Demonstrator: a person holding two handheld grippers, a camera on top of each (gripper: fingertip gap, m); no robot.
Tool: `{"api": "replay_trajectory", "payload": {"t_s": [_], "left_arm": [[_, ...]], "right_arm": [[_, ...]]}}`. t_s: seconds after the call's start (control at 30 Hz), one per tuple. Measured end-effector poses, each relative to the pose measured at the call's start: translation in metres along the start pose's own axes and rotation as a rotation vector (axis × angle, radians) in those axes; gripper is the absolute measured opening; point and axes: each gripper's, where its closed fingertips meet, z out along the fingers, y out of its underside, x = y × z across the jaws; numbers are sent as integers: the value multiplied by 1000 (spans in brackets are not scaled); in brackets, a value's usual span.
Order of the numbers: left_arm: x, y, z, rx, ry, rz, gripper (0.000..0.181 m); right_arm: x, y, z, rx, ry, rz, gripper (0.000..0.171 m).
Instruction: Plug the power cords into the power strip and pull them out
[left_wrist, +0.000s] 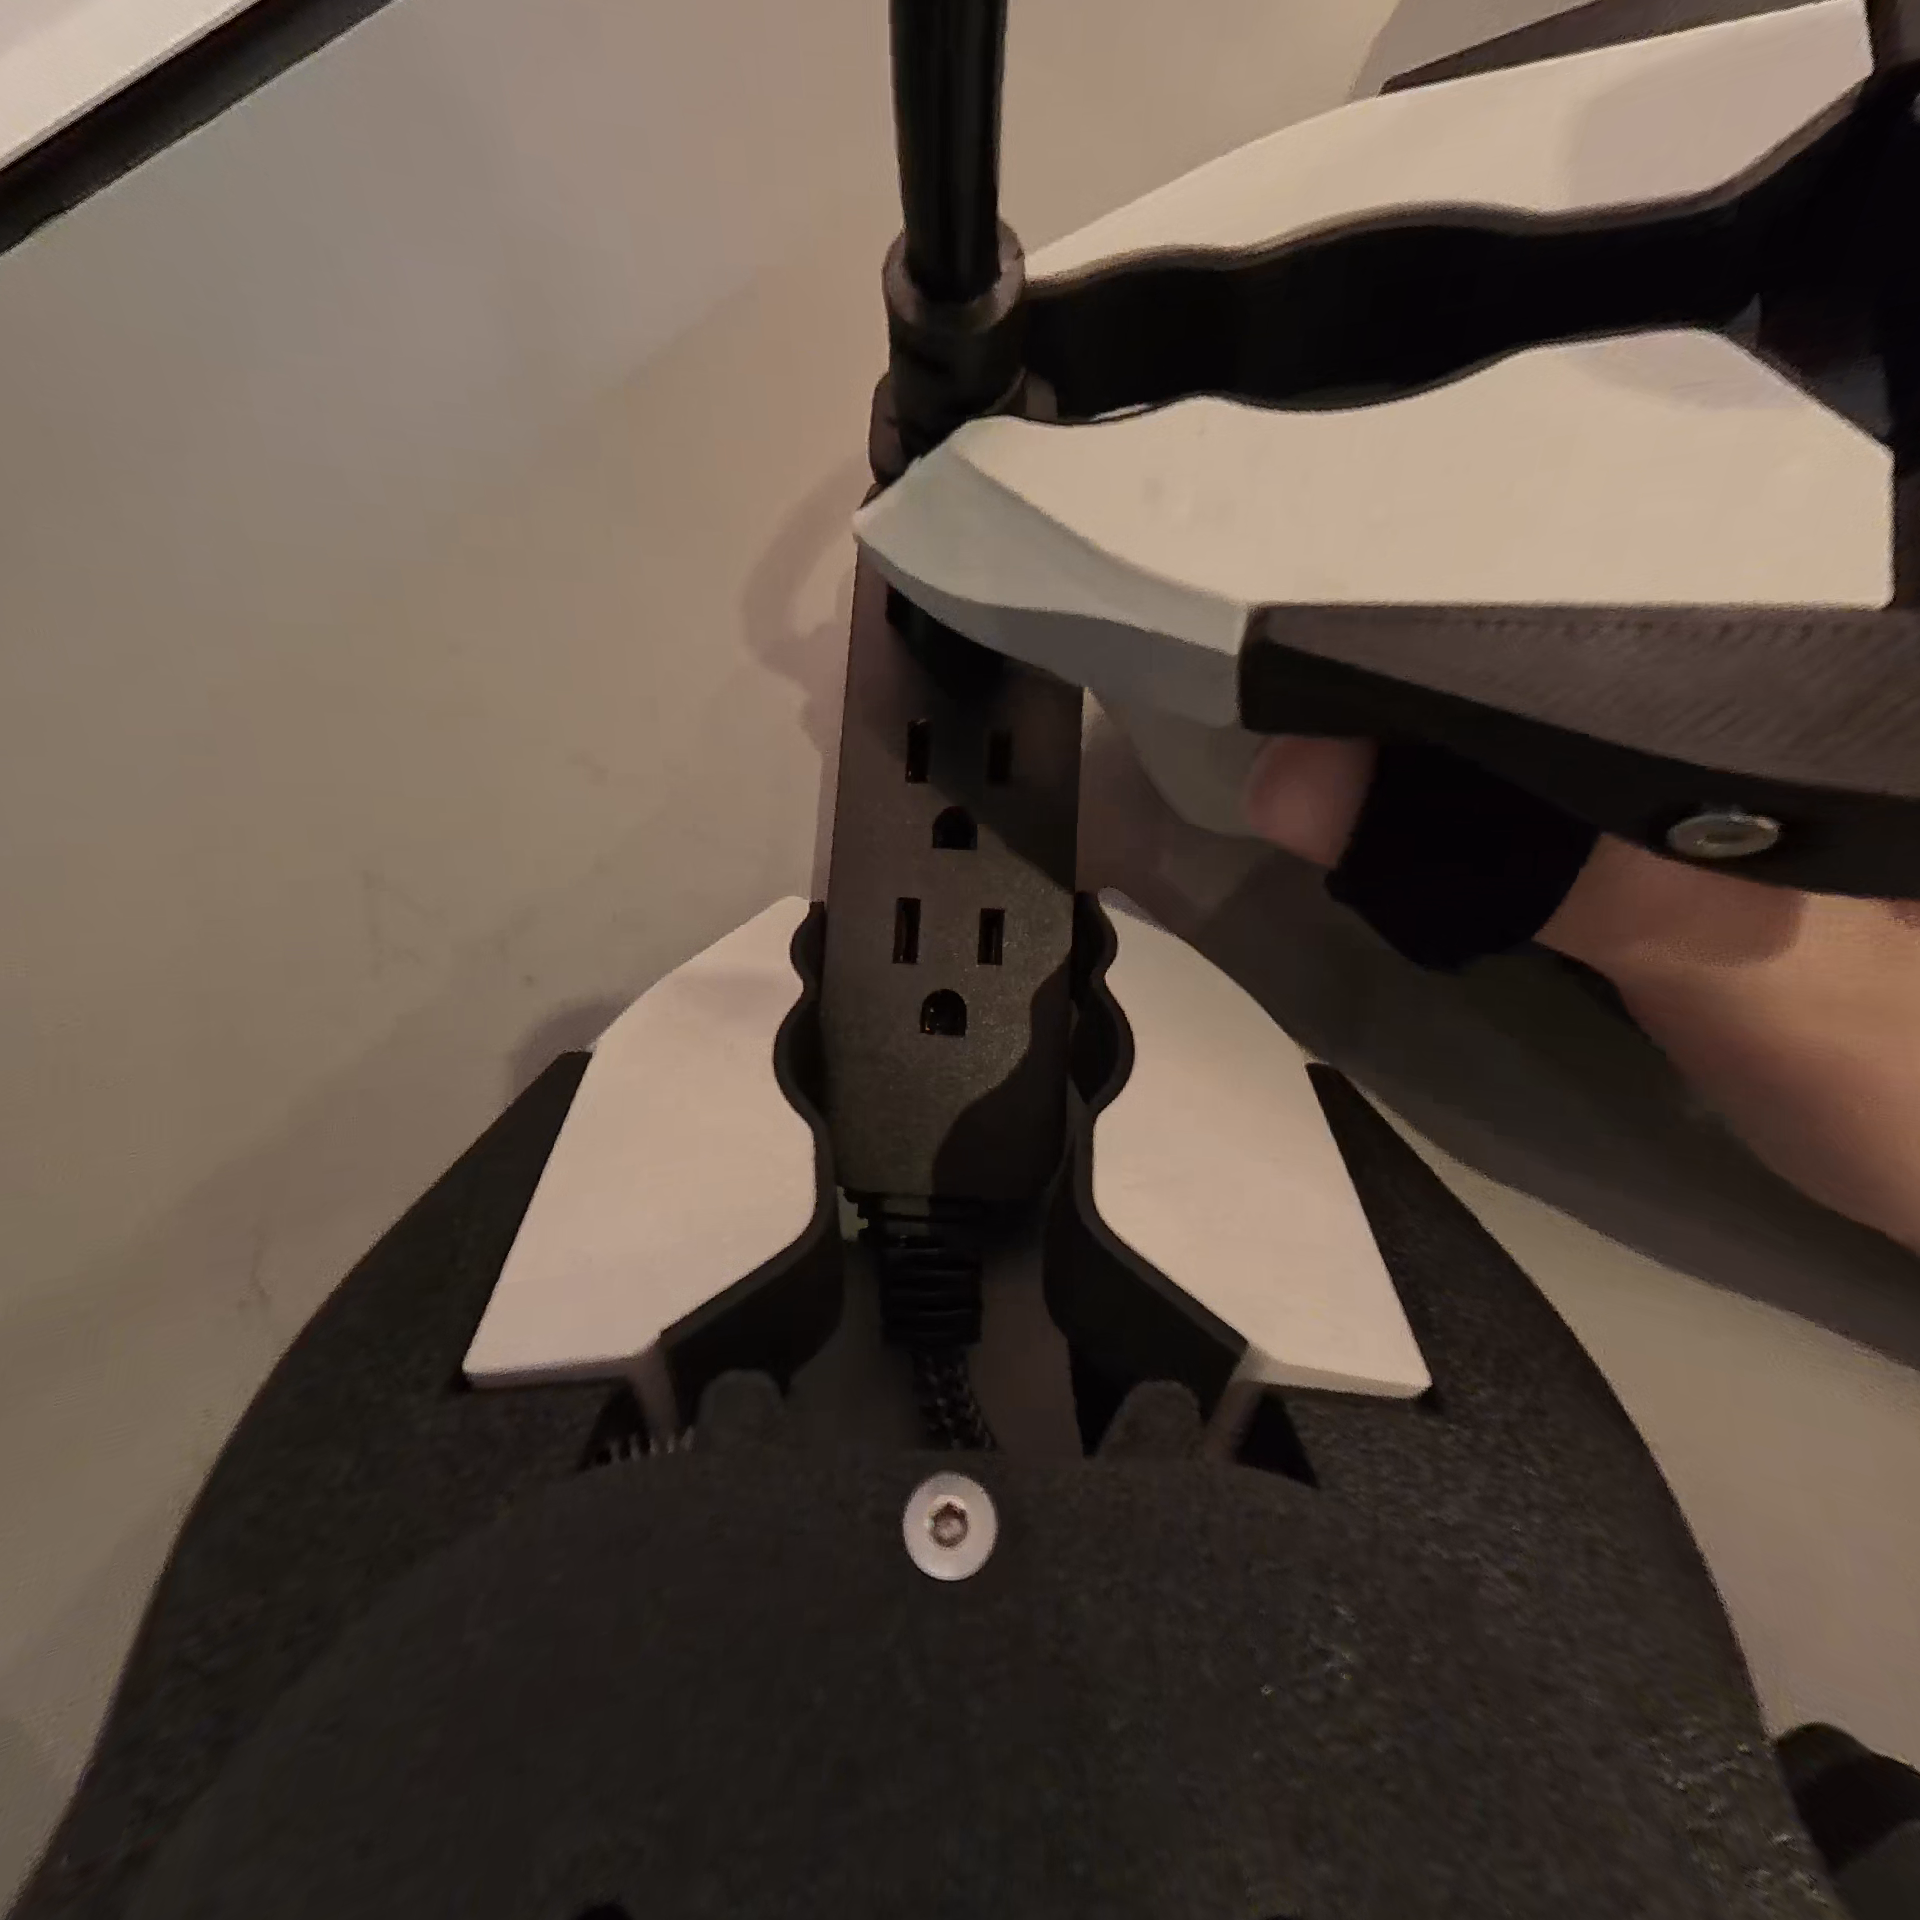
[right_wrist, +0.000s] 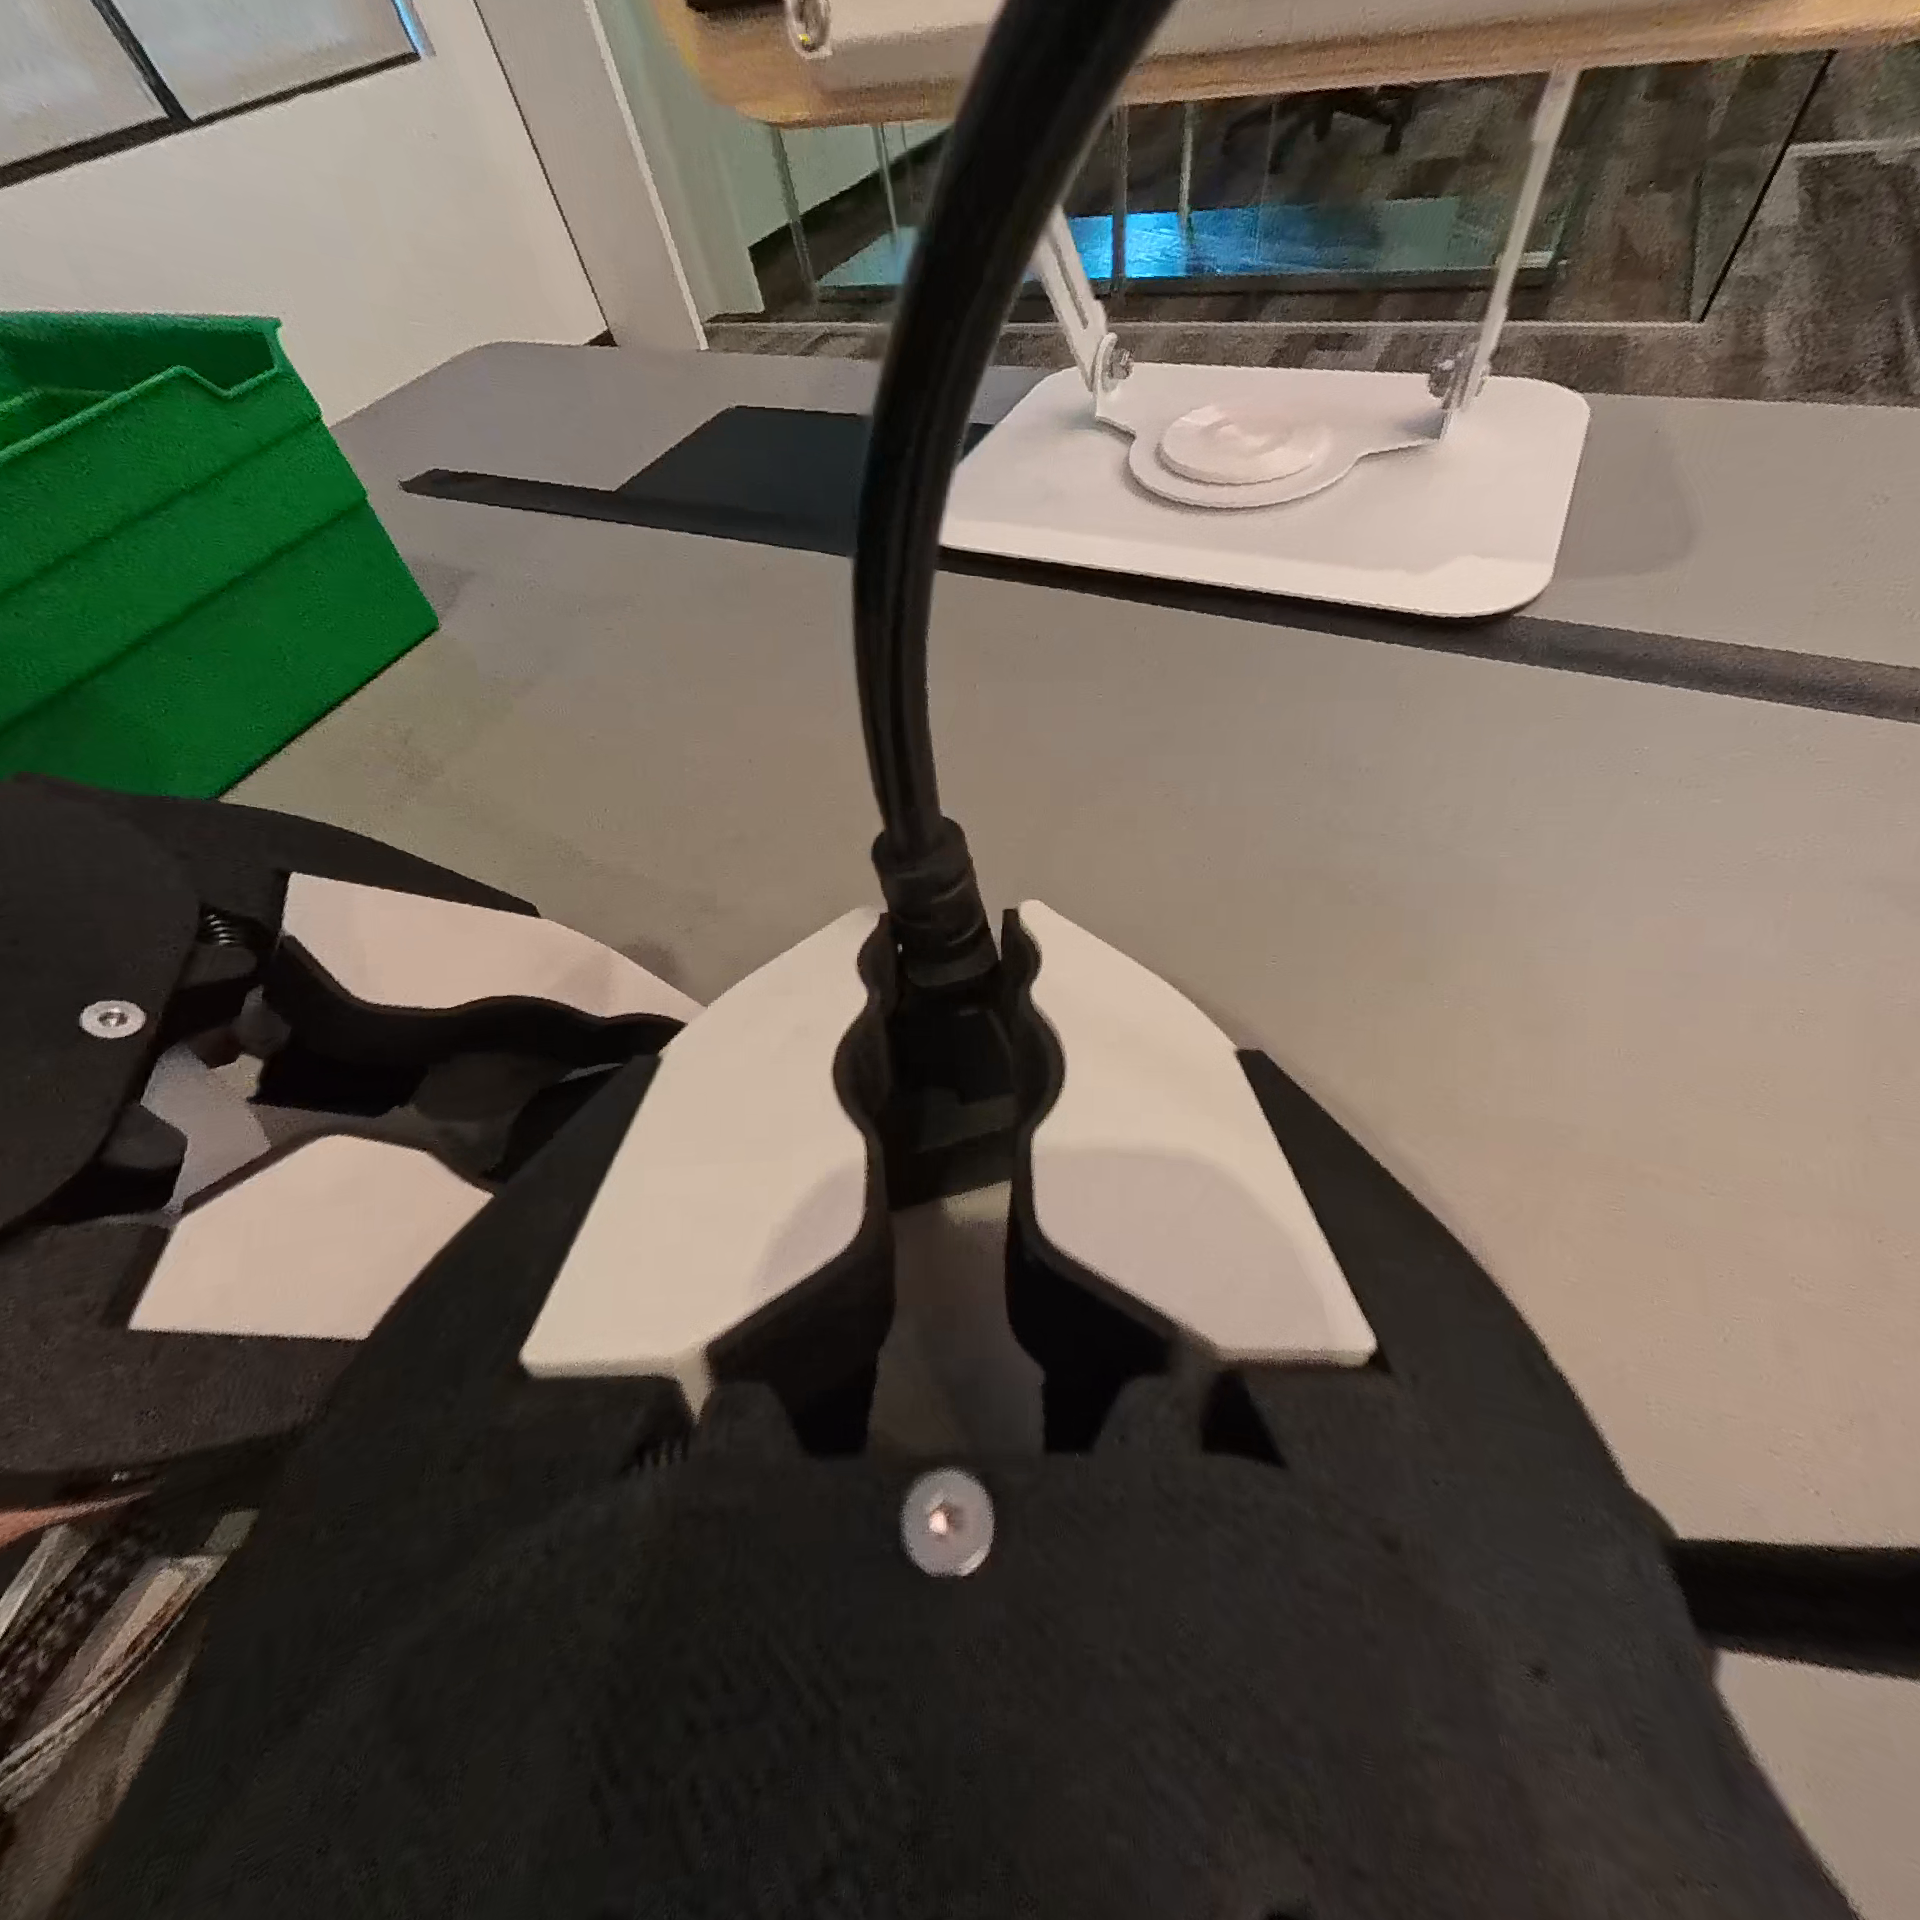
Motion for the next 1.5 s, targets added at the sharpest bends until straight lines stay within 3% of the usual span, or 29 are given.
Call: {"api": "replay_trajectory", "payload": {"t_s": [0.23, 0.37, 0.73, 0.87, 1.0, 1.17, 1.27, 1.37, 1.5], "left_arm": [[-1, 1, 0, 12, -18, 43, 45], [6, -6, 4, 58, 6, 67, 46], [7, -5, 7, 28, -21, 119, 46], [3, 2, 1, 3, -48, 81, 46], [5, 3, -15, -43, 65, 41, 45], [25, -8, -37, -9, 459, -157, 56], [30, -4, -44, -49, 617, -212, 53], [29, -4, -49, -11, 641, -98, 53], [33, -6, -50, 73, 571, 166, 81]], "right_arm": [[-4, -2, 0, 18, -49, 4, 17], [4, -9, -7, 98, -85, 125, 17], [8, -8, -7, 118, -171, 360, 20], [-1, -7, -4, 78, -241, 314, 22], [-16, -14, -6, 95, -370, 154, 21], [-38, -14, -28, 52, -732, 126, 21], [-53, -9, -42, 37, -834, 11, 19], [-69, 2, -49, -9, -902, -96, 19], [-82, 14, -58, -61, -960, -179, 20]]}}
